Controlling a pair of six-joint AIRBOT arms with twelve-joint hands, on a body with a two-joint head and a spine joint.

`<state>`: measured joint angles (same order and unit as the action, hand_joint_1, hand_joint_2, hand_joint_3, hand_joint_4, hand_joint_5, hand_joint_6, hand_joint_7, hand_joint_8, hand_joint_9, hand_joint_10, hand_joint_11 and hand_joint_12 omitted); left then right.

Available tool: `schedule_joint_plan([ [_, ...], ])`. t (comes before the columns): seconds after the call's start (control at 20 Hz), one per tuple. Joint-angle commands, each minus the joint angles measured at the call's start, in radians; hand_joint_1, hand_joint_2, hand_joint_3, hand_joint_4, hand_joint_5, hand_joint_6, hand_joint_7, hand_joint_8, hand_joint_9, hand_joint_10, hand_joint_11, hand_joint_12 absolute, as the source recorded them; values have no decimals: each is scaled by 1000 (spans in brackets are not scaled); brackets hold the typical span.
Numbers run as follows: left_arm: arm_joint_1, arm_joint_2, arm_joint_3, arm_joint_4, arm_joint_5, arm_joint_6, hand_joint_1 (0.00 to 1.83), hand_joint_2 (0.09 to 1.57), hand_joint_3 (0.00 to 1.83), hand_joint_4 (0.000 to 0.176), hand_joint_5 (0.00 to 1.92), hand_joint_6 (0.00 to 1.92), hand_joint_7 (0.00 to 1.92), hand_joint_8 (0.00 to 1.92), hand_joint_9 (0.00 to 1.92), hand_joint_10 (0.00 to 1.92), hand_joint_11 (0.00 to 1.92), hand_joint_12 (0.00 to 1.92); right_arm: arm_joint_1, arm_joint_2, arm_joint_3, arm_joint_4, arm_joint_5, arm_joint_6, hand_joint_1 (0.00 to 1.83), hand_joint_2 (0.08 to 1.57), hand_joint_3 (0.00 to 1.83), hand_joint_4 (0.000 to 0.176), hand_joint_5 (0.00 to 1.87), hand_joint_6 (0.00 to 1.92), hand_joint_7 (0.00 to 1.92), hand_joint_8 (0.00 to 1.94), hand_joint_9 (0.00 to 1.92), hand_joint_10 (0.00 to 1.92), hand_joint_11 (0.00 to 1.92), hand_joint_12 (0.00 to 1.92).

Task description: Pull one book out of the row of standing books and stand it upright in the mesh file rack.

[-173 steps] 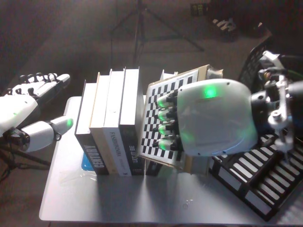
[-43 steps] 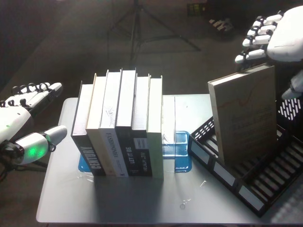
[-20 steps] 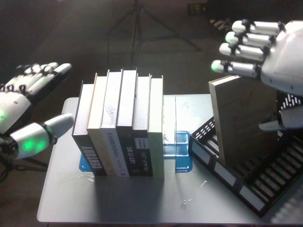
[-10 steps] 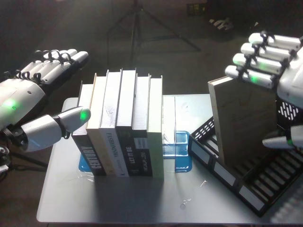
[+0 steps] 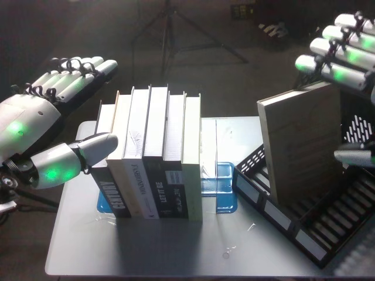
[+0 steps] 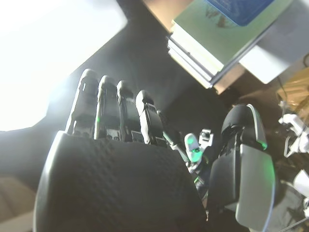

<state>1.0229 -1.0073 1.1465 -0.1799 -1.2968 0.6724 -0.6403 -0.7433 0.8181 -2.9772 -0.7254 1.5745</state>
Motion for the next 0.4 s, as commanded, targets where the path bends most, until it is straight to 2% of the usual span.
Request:
schedule_joint_plan([
  [0.0, -11, 10, -1, -7, -134, -5, 185, 1331, 0, 37, 0, 0, 0, 0, 0, 0, 0, 0, 3, 8, 0, -35, -139, 3, 260, 1153, 40, 60, 0, 0, 0, 0, 0, 0, 0, 0],
  [0.05, -11, 13, -3, -7, -140, -5, 159, 1331, 0, 51, 0, 0, 0, 0, 0, 0, 0, 0, 2, 7, 0, -35, -154, 9, 288, 1126, 23, 59, 0, 0, 0, 0, 0, 0, 0, 0],
  [0.1, -11, 16, -5, -6, -145, -5, 157, 1342, 3, 52, 0, 0, 0, 0, 0, 0, 0, 0, 2, 7, 1, -35, -162, 13, 322, 1088, 4, 62, 0, 0, 0, 0, 0, 0, 0, 0],
  [0.15, -11, 20, -8, -7, -158, -5, 117, 1342, 3, 79, 0, 0, 0, 0, 0, 0, 0, 0, 1, 8, 1, -35, -173, 24, 326, 1068, 0, 56, 0, 0, 0, 0, 0, 0, 0, 0],
  [0.2, -11, 23, -12, -8, -169, -5, 95, 1342, 2, 85, 0, 0, 0, 0, 0, 0, 0, 0, 1, 6, 5, -35, -181, 40, 357, 1055, 0, 59, 0, 0, 0, 0, 0, 0, 0, 0],
  [0.25, -11, 24, -15, -12, -179, -5, 94, 1345, 4, 71, 0, 0, 0, 0, 0, 0, 0, 0, 0, -7, 19, -35, -192, 72, 371, 1037, 0, 68, 0, 0, 0, 0, 0, 0, 0, 0],
  [0.3, -11, 25, -15, -16, -181, -4, 145, 1326, 0, 88, 0, 0, 0, 0, 0, 0, 0, 0, 0, -23, 35, -35, -194, 102, 385, 1048, 0, 79, 0, 0, 0, 0, 0, 0, 0, 0],
  [0.35, -11, 24, -15, -24, -176, 0, 144, 1319, 0, 106, 0, 0, 0, 0, 0, 0, 0, 0, 2, -55, 73, -35, -193, 159, 438, 1033, 0, 59, 0, 0, 0, 0, 0, 0, 0, 0],
])
